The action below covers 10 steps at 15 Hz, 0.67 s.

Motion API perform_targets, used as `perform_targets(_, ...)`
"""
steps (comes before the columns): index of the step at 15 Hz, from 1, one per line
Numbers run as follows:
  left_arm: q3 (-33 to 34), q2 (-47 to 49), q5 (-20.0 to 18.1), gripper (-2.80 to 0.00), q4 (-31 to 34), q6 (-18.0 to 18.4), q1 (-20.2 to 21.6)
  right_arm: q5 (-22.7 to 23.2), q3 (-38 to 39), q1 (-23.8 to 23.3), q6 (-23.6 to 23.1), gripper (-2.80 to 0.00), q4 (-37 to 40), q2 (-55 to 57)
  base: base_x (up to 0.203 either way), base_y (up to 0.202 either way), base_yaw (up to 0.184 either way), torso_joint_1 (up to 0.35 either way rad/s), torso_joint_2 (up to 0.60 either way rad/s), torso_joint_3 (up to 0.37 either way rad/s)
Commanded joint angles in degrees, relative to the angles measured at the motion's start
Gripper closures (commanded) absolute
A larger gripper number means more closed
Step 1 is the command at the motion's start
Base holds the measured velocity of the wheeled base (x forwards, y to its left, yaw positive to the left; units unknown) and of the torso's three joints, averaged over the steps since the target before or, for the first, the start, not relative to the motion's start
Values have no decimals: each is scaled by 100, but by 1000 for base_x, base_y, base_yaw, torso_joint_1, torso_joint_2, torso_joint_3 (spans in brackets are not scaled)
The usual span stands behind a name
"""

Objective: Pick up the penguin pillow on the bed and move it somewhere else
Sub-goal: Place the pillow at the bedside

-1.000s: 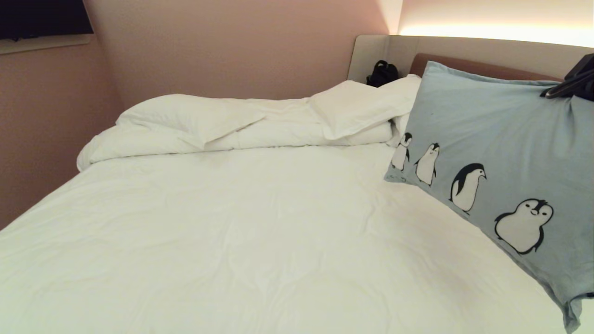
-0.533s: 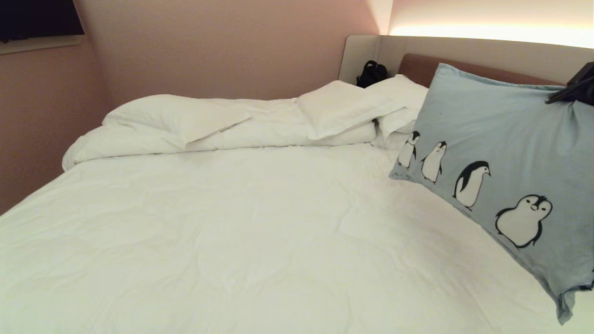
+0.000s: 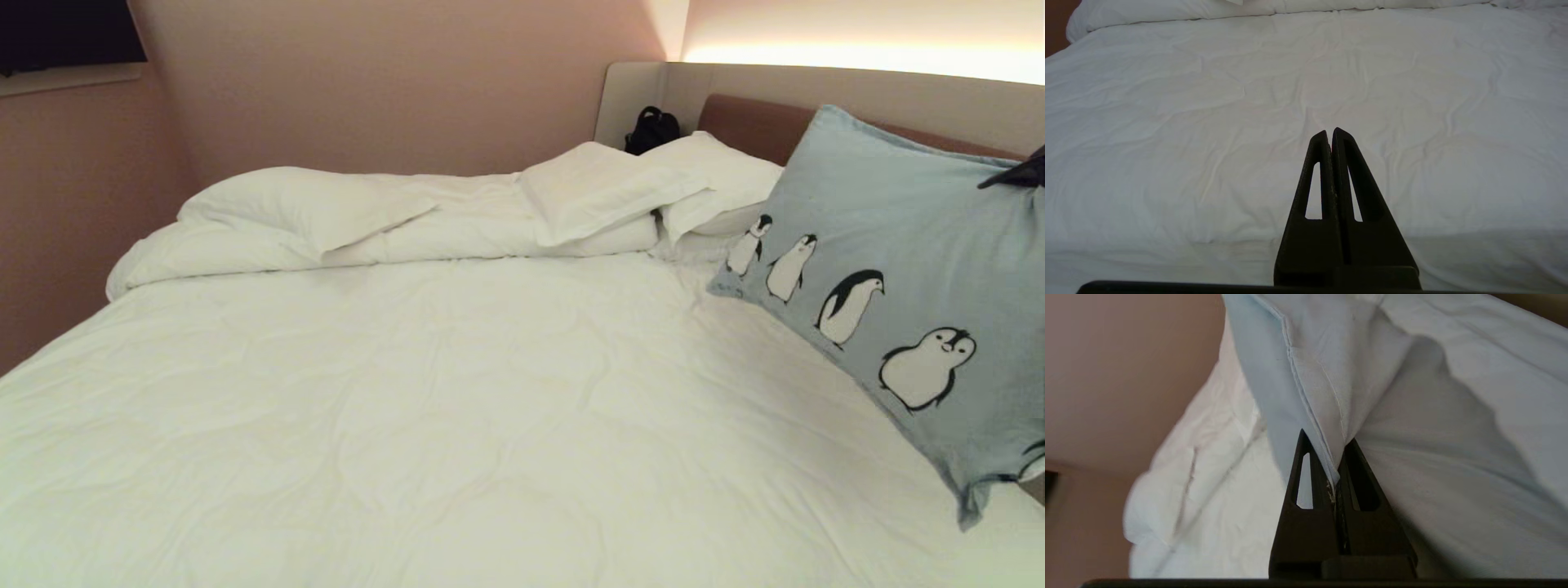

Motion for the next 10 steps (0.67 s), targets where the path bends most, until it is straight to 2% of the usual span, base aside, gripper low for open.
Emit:
perform_targets(1, 0, 1, 2, 0, -2, -2, 1, 758, -83, -82, 664, 0, -45, 362, 0, 0, 0, 0, 0, 0)
perform_targets(2, 0, 1, 2, 0, -2, -2, 1, 944, -86, -91, 725, 0, -44, 483, 0, 0, 0, 0, 0, 0)
perform_targets(7, 0, 1, 2, 0, -2, -2, 1, 1295, -62, -75, 799, 0, -46, 901, 0, 0, 0, 0, 0, 0)
perform_targets(10, 0, 1, 6, 0, -2, -2, 1, 1823, -71, -82, 1192, 0, -236, 1158, 0, 0, 0, 0, 0, 0)
